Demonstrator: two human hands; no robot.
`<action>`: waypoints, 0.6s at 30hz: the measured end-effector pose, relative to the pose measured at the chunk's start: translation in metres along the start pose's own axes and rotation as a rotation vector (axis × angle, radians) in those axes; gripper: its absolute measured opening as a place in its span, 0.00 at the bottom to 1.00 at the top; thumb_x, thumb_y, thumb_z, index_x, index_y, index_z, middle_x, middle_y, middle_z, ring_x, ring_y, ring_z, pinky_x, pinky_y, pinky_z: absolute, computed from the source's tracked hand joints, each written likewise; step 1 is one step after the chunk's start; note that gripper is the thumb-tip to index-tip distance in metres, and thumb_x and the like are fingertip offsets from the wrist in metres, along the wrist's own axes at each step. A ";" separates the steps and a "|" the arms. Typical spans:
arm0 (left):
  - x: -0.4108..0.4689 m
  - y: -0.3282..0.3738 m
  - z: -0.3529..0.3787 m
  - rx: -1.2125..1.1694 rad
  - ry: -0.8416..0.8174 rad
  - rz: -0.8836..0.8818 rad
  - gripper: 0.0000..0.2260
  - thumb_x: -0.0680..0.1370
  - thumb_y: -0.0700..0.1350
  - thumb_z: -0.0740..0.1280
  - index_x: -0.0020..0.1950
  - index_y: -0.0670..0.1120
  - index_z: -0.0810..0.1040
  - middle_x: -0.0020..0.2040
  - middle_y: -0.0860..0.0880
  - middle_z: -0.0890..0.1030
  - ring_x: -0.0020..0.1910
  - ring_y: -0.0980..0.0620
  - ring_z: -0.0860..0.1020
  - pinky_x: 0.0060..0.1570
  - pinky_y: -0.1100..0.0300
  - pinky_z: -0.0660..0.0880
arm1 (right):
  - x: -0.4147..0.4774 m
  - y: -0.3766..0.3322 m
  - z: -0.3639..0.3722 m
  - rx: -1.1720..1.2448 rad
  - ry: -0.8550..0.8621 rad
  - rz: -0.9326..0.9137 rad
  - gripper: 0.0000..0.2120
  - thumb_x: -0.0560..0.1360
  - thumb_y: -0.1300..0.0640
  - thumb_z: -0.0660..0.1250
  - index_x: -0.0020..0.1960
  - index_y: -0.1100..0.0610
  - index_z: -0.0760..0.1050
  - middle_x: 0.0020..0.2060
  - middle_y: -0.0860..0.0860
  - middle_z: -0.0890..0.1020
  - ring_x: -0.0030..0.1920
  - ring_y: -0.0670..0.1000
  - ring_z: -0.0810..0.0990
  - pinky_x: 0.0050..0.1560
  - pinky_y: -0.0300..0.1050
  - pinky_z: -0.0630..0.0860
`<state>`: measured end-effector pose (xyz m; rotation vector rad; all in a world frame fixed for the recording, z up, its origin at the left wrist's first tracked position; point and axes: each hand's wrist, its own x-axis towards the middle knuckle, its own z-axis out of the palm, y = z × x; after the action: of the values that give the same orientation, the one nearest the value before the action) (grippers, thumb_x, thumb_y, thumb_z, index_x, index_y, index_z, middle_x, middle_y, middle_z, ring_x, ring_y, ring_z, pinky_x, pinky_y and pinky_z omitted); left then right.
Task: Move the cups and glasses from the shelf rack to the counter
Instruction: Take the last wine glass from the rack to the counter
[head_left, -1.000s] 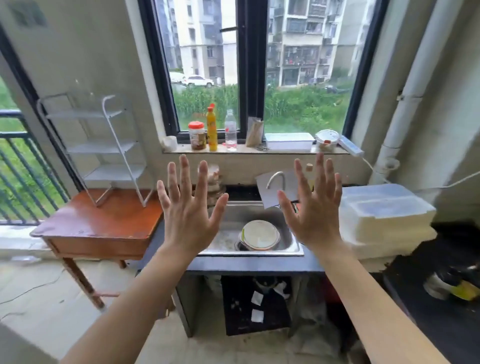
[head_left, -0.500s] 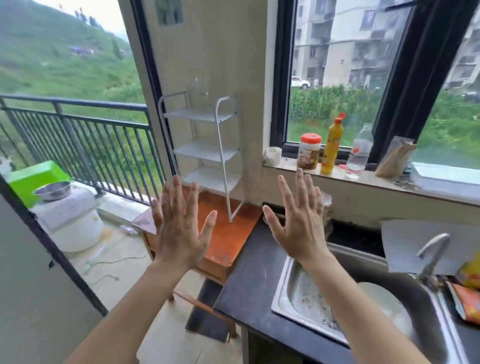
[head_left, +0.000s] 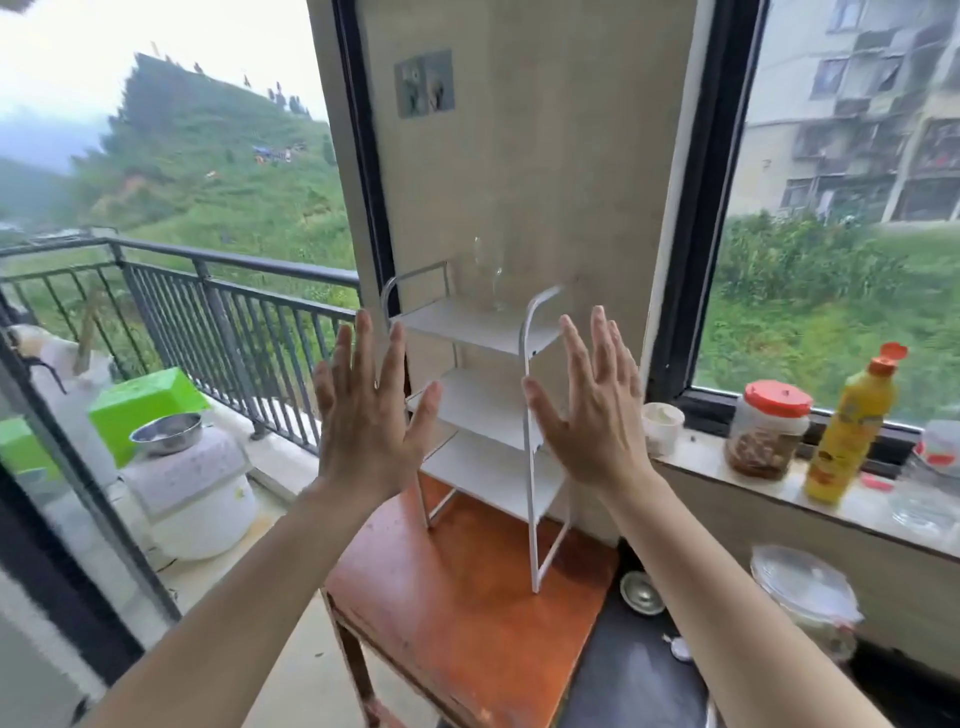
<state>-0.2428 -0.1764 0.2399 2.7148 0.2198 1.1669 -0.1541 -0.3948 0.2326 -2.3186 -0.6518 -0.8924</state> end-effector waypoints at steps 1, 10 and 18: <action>0.012 -0.009 0.007 -0.020 0.001 -0.007 0.33 0.80 0.62 0.52 0.81 0.48 0.53 0.82 0.44 0.47 0.80 0.43 0.45 0.75 0.35 0.48 | 0.013 -0.003 0.009 0.003 0.009 0.000 0.35 0.81 0.39 0.58 0.82 0.55 0.55 0.81 0.61 0.54 0.81 0.60 0.51 0.79 0.59 0.52; 0.119 -0.088 0.117 -0.136 -0.100 0.135 0.31 0.81 0.62 0.49 0.81 0.49 0.53 0.82 0.45 0.45 0.80 0.46 0.42 0.76 0.40 0.46 | 0.108 -0.016 0.080 -0.140 0.107 0.046 0.34 0.82 0.42 0.59 0.82 0.55 0.54 0.80 0.62 0.57 0.81 0.61 0.55 0.79 0.56 0.52; 0.200 -0.116 0.189 -0.141 -0.287 0.302 0.29 0.83 0.61 0.42 0.80 0.49 0.57 0.81 0.42 0.55 0.80 0.42 0.50 0.77 0.41 0.46 | 0.179 -0.036 0.135 -0.157 0.157 0.206 0.35 0.81 0.44 0.63 0.82 0.54 0.54 0.79 0.63 0.59 0.79 0.62 0.58 0.76 0.57 0.57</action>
<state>0.0238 -0.0420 0.2266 2.8075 -0.3086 0.8014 0.0012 -0.2392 0.2889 -2.3698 -0.2804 -1.0459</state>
